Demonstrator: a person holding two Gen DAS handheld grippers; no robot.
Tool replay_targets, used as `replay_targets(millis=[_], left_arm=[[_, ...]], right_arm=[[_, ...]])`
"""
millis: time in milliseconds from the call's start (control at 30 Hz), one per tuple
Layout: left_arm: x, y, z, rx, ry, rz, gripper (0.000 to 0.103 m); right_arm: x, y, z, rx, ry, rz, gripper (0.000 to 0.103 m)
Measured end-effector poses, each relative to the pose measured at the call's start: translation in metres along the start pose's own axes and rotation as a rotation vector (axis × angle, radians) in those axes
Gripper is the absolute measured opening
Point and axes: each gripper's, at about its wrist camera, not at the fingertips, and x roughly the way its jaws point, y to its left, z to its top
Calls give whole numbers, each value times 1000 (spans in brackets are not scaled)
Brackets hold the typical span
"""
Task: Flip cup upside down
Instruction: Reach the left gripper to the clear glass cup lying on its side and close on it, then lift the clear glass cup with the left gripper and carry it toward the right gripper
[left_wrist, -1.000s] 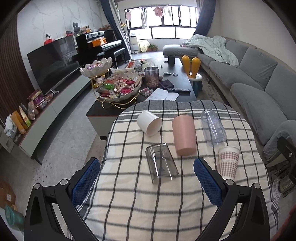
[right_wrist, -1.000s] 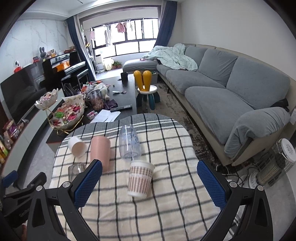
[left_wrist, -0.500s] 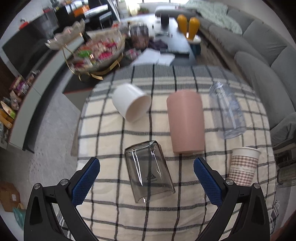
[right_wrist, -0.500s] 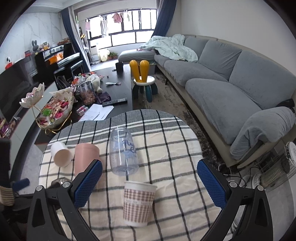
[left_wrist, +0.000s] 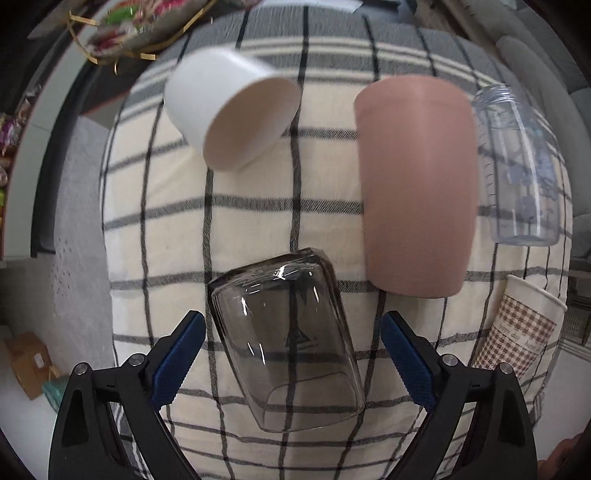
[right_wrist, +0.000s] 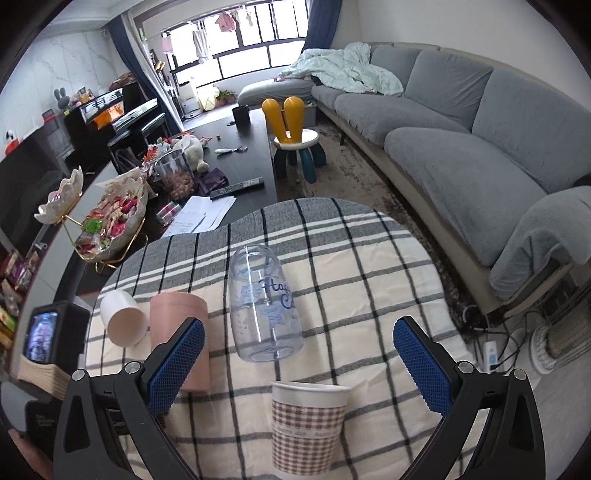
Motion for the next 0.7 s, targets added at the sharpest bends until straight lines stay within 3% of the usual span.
replay_targets(millis=[67,200,500,700], left_arm=[[9,4,4,-14,45,-12,92],[25,11,11,-31,104,-7,74],[41,17,18,-20,116,-4,71],[24,17,-5,-33,74,15,71]], right_arm=[[6,0,1,15,15,12,103],[14,3,3,16,24,20,103],[26,2,1,27,56,20,103],[19,5,-3,11,52,16,103]])
